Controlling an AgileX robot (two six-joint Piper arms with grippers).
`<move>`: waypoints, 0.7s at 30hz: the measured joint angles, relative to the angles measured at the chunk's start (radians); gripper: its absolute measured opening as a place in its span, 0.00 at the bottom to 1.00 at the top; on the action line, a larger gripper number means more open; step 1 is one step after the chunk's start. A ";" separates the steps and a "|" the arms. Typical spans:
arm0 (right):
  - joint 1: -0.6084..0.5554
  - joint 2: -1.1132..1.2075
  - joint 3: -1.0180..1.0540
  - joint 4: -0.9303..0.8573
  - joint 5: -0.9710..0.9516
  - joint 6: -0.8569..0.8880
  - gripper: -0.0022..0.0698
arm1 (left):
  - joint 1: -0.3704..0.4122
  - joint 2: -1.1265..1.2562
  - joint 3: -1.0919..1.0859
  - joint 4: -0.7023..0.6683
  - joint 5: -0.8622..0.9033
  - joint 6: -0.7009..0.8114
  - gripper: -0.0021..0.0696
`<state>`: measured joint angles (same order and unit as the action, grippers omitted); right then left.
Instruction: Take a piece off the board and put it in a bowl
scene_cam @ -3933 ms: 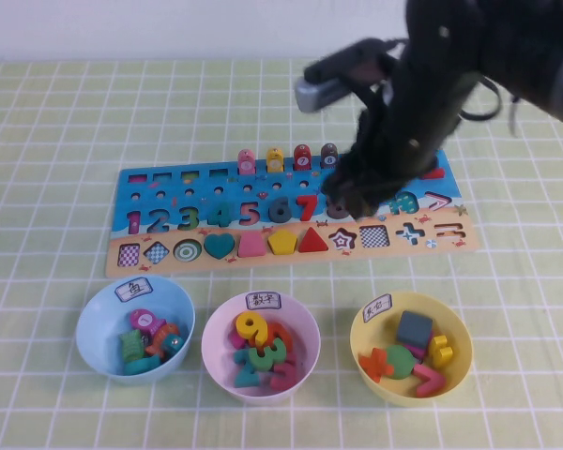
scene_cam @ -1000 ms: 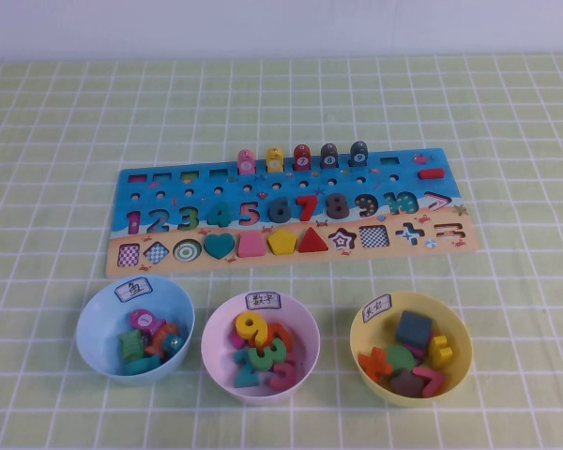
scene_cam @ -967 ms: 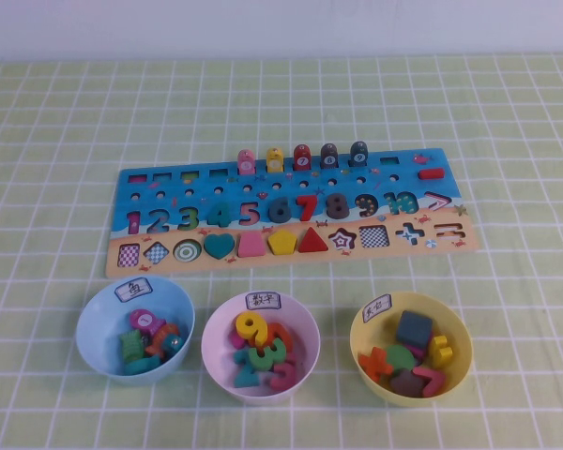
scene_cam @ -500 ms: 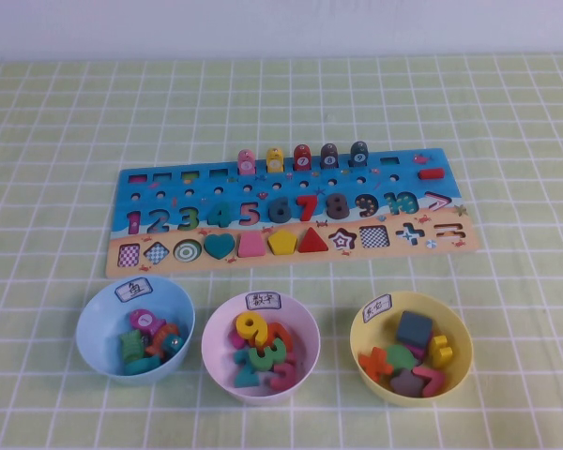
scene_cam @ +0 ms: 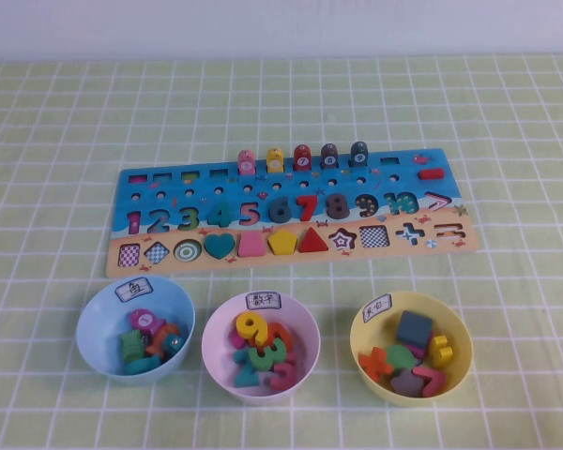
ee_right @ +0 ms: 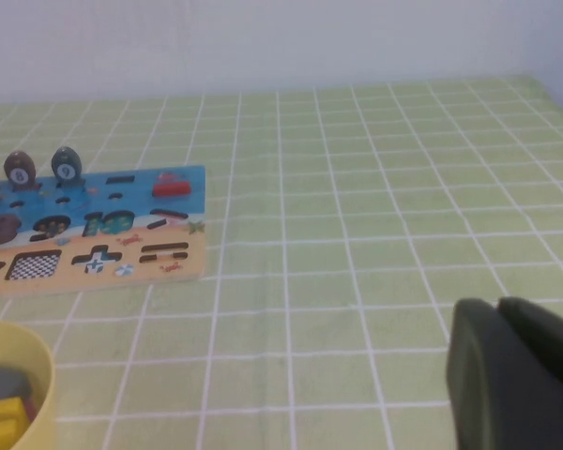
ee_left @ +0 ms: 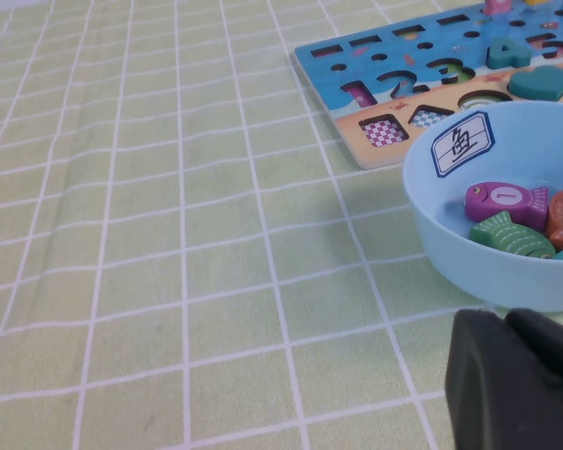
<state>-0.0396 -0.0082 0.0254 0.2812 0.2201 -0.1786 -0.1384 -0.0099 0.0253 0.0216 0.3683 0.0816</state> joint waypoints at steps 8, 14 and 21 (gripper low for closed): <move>0.000 0.000 0.000 -0.076 0.022 0.041 0.01 | 0.000 0.000 0.000 0.000 0.000 0.000 0.02; 0.000 0.000 0.000 -0.301 0.100 0.350 0.01 | 0.000 0.000 0.000 0.000 0.000 0.000 0.02; 0.000 0.000 0.000 -0.351 0.136 0.436 0.01 | 0.000 0.000 0.000 0.000 0.000 0.000 0.02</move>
<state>-0.0396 -0.0082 0.0254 -0.0694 0.3556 0.2577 -0.1384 -0.0099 0.0253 0.0216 0.3683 0.0816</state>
